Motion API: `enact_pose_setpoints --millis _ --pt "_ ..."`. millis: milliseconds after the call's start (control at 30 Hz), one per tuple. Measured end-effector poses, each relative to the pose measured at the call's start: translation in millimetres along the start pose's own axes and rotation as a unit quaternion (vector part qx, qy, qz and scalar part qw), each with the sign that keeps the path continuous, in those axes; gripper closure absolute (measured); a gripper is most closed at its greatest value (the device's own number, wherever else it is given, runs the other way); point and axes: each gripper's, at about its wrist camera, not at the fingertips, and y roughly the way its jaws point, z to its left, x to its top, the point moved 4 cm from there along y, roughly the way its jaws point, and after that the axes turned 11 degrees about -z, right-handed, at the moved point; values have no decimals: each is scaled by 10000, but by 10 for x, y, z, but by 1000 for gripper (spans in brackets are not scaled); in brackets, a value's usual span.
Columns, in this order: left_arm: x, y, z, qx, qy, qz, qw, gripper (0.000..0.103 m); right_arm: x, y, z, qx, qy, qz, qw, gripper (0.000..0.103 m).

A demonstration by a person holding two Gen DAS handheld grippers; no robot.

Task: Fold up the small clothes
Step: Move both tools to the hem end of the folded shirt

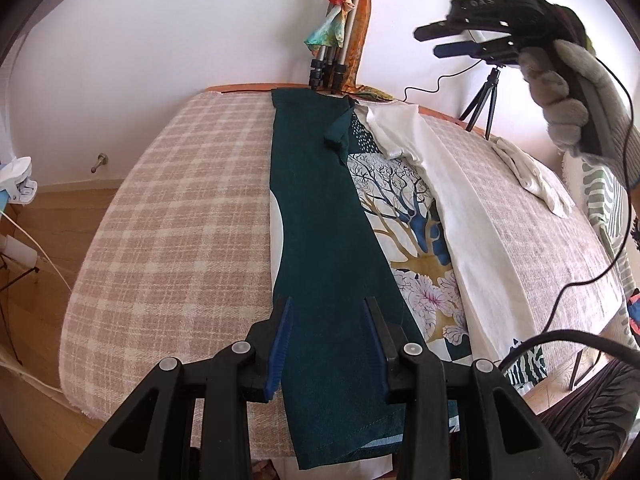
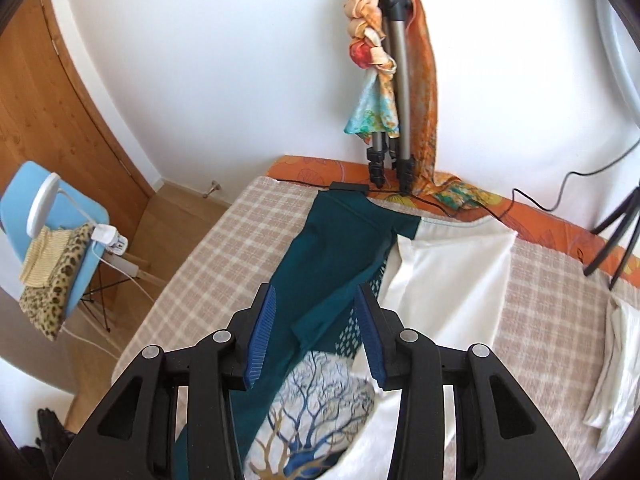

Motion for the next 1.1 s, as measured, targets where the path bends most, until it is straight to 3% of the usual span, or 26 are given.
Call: enact_pose_setpoints --millis 133,233,367,500,667,800,867,1000,1033,1100 --pt "-73 -80 25 -197 -20 92 9998 58 -629 -600 -140 -272 196 146 9993 63" --pt "-155 -120 25 -110 138 123 9998 58 -1224 -935 -242 -320 471 424 9975 63" --pt "-298 -79 55 -201 13 406 9990 58 -1964 -1133 -295 -279 864 758 9930 63" --pt "-435 -22 103 -393 -273 761 9960 58 -2468 -1161 -364 -160 1294 985 9866 63" --pt "-537 33 152 -320 -389 909 9946 59 -2814 -1179 -370 103 1678 1091 9797 63" --pt "-622 86 177 -444 -570 1047 9919 62 -2887 -1220 -291 277 1625 999 9812 63" --pt "-628 82 153 -438 -485 1037 9925 69 -2915 -1237 -252 457 1654 991 9802 65" --pt "-639 93 119 -448 -370 1011 9932 95 -2982 -1184 -155 444 1362 1060 9840 86" --pt "-637 98 115 -457 -357 1008 9932 102 -2983 -1175 -147 465 1335 1080 9840 98" --pt "-624 71 118 -459 -354 951 9938 103 -3010 -1151 -167 544 1452 1111 9816 101"
